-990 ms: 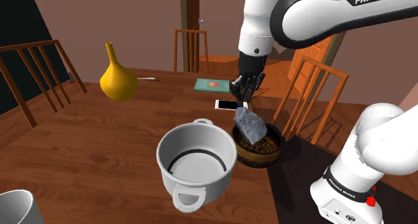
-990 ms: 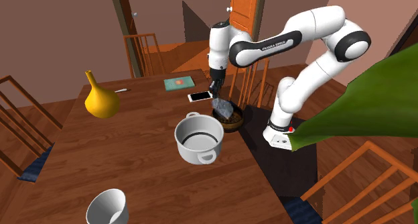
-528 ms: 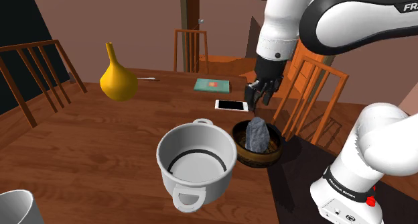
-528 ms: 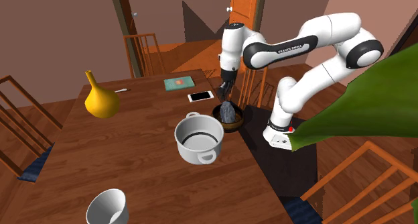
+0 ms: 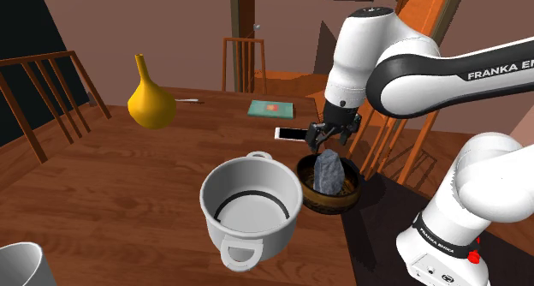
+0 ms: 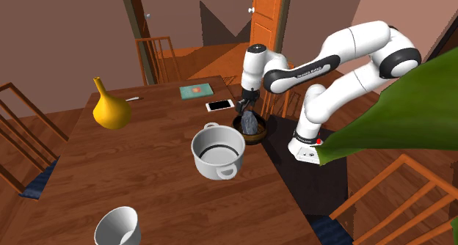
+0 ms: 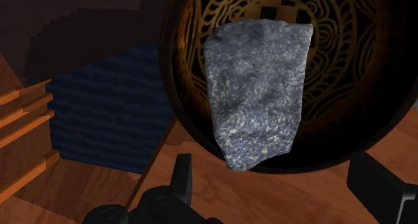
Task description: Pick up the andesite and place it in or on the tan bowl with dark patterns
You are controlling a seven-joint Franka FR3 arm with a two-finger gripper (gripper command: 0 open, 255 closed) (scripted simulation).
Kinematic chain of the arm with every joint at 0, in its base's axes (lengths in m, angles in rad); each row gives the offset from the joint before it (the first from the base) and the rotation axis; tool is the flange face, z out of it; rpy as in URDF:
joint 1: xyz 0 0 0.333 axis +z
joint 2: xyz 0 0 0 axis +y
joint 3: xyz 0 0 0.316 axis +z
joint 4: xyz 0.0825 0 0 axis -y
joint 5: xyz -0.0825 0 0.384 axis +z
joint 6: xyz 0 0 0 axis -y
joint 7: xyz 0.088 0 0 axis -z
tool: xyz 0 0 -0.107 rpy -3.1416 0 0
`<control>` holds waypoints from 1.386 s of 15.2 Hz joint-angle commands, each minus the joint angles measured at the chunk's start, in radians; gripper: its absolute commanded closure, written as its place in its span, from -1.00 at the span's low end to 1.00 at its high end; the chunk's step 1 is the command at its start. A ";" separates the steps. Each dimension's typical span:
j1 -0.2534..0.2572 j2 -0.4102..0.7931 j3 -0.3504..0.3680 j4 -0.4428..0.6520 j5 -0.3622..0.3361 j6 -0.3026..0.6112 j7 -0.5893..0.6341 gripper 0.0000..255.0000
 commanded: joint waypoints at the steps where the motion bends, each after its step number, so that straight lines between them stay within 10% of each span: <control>1: -0.003 0.010 0.007 -0.024 0.001 0.036 0.007 -1.00; 12: -0.008 0.037 0.015 -0.057 0.002 0.095 0.009 -1.00; 13: -0.008 0.037 0.015 -0.057 0.002 0.095 0.009 1.00; 21: -0.007 0.036 0.015 -0.058 0.002 0.095 0.009 1.00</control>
